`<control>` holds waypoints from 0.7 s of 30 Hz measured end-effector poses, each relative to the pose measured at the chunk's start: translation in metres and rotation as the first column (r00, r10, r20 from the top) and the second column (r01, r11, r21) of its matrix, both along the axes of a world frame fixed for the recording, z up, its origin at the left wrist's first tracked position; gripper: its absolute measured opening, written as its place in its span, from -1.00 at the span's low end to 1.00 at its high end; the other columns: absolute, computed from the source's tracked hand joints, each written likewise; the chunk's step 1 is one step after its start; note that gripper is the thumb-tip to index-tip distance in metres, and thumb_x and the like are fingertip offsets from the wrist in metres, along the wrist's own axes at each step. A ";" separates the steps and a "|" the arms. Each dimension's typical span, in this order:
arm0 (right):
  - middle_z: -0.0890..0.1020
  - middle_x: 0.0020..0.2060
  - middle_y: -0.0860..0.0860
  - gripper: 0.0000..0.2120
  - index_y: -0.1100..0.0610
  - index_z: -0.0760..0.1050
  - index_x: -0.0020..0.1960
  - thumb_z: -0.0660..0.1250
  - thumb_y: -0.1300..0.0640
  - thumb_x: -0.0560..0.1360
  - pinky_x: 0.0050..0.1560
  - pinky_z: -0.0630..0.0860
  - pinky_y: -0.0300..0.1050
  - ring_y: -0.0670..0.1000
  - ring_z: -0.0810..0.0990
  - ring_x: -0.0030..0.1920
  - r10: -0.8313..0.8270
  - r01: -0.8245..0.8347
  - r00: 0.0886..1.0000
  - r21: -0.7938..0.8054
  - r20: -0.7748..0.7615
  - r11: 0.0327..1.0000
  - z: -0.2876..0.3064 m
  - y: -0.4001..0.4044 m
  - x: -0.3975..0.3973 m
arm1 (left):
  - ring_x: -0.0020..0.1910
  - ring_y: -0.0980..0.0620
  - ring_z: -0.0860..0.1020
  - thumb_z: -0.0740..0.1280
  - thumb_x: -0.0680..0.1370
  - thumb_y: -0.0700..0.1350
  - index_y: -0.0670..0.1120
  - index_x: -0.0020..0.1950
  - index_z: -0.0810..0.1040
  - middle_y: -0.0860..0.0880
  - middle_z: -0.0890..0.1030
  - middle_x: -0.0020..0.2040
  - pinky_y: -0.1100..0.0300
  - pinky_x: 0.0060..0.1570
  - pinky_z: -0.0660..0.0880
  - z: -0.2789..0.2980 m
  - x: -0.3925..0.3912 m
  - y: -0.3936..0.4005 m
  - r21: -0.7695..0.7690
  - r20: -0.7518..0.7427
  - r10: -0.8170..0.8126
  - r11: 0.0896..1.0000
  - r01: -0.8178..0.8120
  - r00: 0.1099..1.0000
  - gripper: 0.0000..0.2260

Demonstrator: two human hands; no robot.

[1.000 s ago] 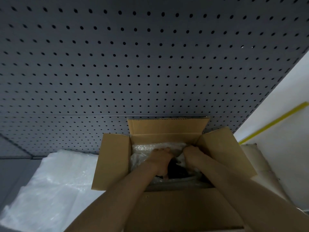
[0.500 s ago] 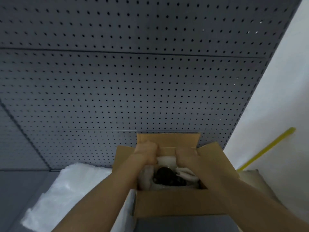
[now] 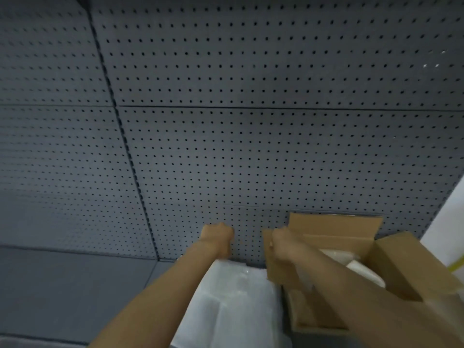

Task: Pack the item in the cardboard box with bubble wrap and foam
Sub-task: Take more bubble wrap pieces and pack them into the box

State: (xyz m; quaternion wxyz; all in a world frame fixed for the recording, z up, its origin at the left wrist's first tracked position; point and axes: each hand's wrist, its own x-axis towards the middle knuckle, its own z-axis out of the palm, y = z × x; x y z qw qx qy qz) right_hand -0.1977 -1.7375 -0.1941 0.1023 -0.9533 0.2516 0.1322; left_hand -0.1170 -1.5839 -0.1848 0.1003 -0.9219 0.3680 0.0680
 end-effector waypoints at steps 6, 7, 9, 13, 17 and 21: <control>0.28 -0.38 0.01 -0.65 0.10 0.23 -0.38 0.19 0.37 0.51 -0.22 0.40 -0.18 -0.06 0.25 -0.41 -0.032 0.032 0.999 -0.069 0.000 0.997 0.021 0.058 0.038 | 0.03 -0.08 0.57 0.35 0.51 -0.10 -0.07 0.31 0.46 -0.08 0.55 0.23 0.08 0.02 0.52 0.008 0.039 0.052 -0.048 -0.065 -0.013 0.999 0.010 0.998 -0.64; 0.27 -0.38 0.02 -0.64 0.10 0.22 -0.38 0.18 0.37 0.53 -0.31 0.38 -0.18 -0.06 0.24 -0.41 -0.020 0.017 0.999 -0.073 -0.030 0.997 0.019 0.066 0.043 | -0.03 -0.07 0.56 0.35 0.52 -0.10 -0.07 0.30 0.46 -0.08 0.55 0.22 0.09 -0.01 0.52 0.009 0.043 0.056 -0.051 -0.071 -0.017 0.999 0.013 0.997 -0.64; 0.29 -0.39 0.03 -0.65 0.11 0.24 -0.37 0.16 0.33 0.55 -0.41 0.29 -0.23 -0.05 0.25 -0.41 -0.003 -0.004 0.996 -0.077 -0.088 0.997 0.003 0.075 0.057 | 0.01 -0.09 0.57 0.34 0.52 -0.10 -0.08 0.30 0.47 -0.09 0.56 0.21 0.07 0.02 0.54 0.006 0.049 0.063 -0.051 -0.067 -0.020 0.999 0.017 0.998 -0.65; 0.57 -0.04 0.05 -0.83 0.15 0.55 0.07 0.36 0.16 0.48 -0.05 0.56 -0.16 0.01 0.58 -0.05 0.020 -0.021 0.984 -0.004 -0.177 1.000 -0.022 0.085 0.077 | 0.12 -0.10 0.57 0.34 0.52 -0.09 -0.08 0.27 0.49 -0.09 0.57 0.18 0.05 0.04 0.53 -0.008 0.065 0.076 -0.044 -0.093 0.012 0.999 -0.016 0.996 -0.67; 0.43 -0.35 0.03 -0.79 0.11 0.41 -0.29 0.38 0.13 0.46 -0.18 0.48 -0.15 -0.01 0.43 -0.35 0.018 -0.014 0.965 0.017 -0.261 1.000 -0.047 0.088 0.085 | 0.03 -0.08 0.57 0.33 0.51 -0.15 -0.08 0.27 0.49 -0.08 0.56 0.10 0.08 -0.02 0.49 -0.030 0.081 0.092 0.049 -0.076 -0.019 0.999 0.022 0.997 -0.68; 0.38 -0.40 0.01 -0.70 0.12 0.33 -0.33 0.43 0.09 0.43 -0.14 0.45 -0.12 0.04 0.45 -0.31 -0.027 0.044 0.959 0.055 -0.281 0.997 -0.071 0.085 0.099 | 0.14 -0.08 0.57 0.31 0.49 -0.18 -0.07 0.31 0.46 -0.09 0.56 0.20 0.04 0.17 0.48 -0.059 0.103 0.098 0.123 -0.082 -0.069 0.989 0.079 0.994 -0.62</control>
